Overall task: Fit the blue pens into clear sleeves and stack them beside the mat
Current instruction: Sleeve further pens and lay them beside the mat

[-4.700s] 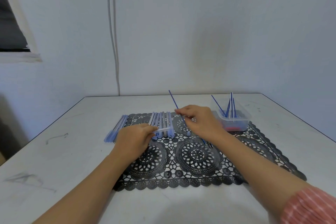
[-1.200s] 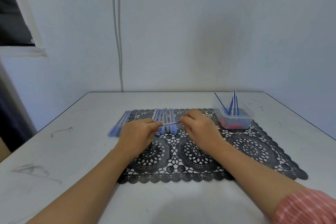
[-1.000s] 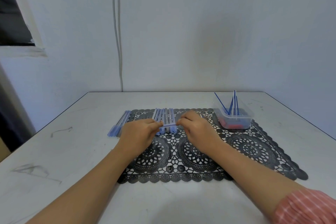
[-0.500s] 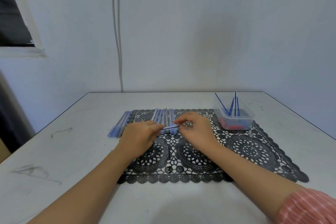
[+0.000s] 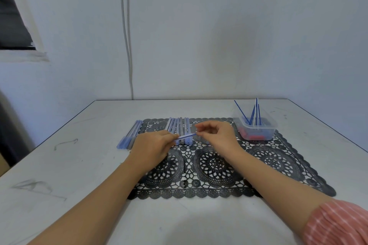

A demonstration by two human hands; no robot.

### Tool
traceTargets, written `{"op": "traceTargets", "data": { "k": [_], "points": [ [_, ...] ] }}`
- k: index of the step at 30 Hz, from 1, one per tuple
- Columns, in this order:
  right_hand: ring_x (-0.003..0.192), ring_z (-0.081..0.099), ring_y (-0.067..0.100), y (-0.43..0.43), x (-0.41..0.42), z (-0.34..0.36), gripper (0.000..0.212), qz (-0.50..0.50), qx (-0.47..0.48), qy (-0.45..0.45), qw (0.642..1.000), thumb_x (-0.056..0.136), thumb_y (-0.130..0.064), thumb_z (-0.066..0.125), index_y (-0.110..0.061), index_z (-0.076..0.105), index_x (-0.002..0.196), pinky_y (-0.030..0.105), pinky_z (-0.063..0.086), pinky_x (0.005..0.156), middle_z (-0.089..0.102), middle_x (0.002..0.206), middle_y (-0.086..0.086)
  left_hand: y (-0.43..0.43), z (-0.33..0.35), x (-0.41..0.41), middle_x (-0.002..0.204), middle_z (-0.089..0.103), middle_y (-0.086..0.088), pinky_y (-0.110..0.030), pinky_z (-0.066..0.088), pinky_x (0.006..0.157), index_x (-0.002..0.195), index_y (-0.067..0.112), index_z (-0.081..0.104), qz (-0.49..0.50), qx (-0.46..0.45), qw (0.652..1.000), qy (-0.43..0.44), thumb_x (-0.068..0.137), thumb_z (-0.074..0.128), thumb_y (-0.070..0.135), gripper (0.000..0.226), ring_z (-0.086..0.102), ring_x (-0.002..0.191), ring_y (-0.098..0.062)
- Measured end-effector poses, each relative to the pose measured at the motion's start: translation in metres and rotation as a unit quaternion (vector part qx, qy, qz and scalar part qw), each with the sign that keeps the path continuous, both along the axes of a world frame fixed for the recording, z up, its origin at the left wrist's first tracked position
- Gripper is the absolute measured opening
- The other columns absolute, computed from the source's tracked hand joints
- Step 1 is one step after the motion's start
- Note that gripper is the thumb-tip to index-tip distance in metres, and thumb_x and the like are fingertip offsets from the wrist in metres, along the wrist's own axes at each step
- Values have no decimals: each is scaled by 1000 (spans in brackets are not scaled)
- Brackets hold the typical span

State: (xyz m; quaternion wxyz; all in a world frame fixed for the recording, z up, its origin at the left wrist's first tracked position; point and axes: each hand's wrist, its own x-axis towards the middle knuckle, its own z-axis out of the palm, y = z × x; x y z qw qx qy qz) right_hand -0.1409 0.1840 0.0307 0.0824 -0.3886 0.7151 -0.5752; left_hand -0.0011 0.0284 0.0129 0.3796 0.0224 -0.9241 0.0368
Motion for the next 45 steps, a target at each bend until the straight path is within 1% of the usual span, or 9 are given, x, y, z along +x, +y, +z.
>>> {"op": "traceTargets", "data": {
  "k": [9, 12, 14, 18, 27, 31, 35, 39, 45],
  "points": [
    [59, 49, 0, 10, -16, 14, 28, -45, 198, 199, 959, 85, -5, 55, -22, 72, 99, 4, 37, 49, 65, 83, -7, 1, 1, 1, 77, 71, 14, -15, 42, 43, 92, 24, 76, -1, -10, 1000, 4, 75, 64, 26, 21, 65, 57, -8],
    [75, 52, 7, 10, -15, 13, 25, -17, 246, 231, 941, 86, -17, 59, -21, 69, 109, 7, 42, 67, 57, 82, -5, 1, 2, 2, 76, 71, 14, -12, 38, 44, 91, 25, 76, 4, -13, 1000, 4, 75, 64, 26, 21, 65, 56, -7],
    [99, 53, 17, 9, -13, 9, 30, -10, 293, 259, 920, 88, -23, 59, -19, 65, 116, 25, 41, 92, 58, 101, 4, 1, 3, 2, 76, 71, 14, -14, 41, 42, 92, 25, 76, 5, -10, 1000, 3, 75, 63, 26, 21, 64, 55, -6],
    [108, 55, 17, 8, -10, 8, 27, 13, 335, 281, 899, 91, -20, 56, -15, 65, 116, 24, 36, 95, 63, 114, 5, 0, 3, 2, 76, 71, 15, -16, 43, 40, 92, 26, 76, 8, -5, 1000, 1, 77, 63, 27, 20, 64, 54, -6],
    [72, 55, -4, 5, -5, 11, 17, -13, 209, 196, 958, 86, -20, 65, -16, 72, 101, 14, 40, 79, 71, 97, -1, 0, 1, 0, 76, 71, 13, -15, 39, 43, 94, 24, 75, 16, 1, 1000, -2, 74, 79, 19, 21, 64, 55, -8],
    [80, 64, 15, 4, -1, 13, 13, -31, 114, 131, 984, 84, -20, 67, -19, 73, 95, 25, 50, 76, 71, 87, -2, 0, 0, 0, 77, 72, 12, -17, 41, 40, 92, 24, 76, 24, -5, 1000, 8, 76, 68, 24, 18, 66, 56, -10],
    [66, 56, -7, 3, -2, 9, 13, -30, 75, 106, 991, 83, -14, 68, -17, 74, 95, 5, 41, 63, 69, 80, -7, 1, 1, 0, 77, 72, 12, -17, 40, 40, 92, 24, 75, 27, -10, 1000, 9, 76, 65, 26, 20, 66, 57, -10],
    [57, 53, -11, 2, 1, 6, 15, -16, 68, 97, 993, 84, -10, 67, -15, 74, 96, 3, 39, 57, 60, 69, -19, 1, 0, 0, 78, 72, 11, -16, 40, 42, 94, 23, 75, 22, -10, 1000, 10, 76, 69, 24, 18, 66, 57, -11],
    [55, 52, -2, 2, 1, 5, 14, -13, 50, 69, 996, 83, -12, 67, -18, 74, 95, 8, 42, 57, 63, 67, -14, 1, 0, -1, 78, 71, 12, -18, 42, 40, 94, 24, 75, 17, -3, 1000, 14, 80, 59, 30, 23, 65, 57, -9]
  ]
}}
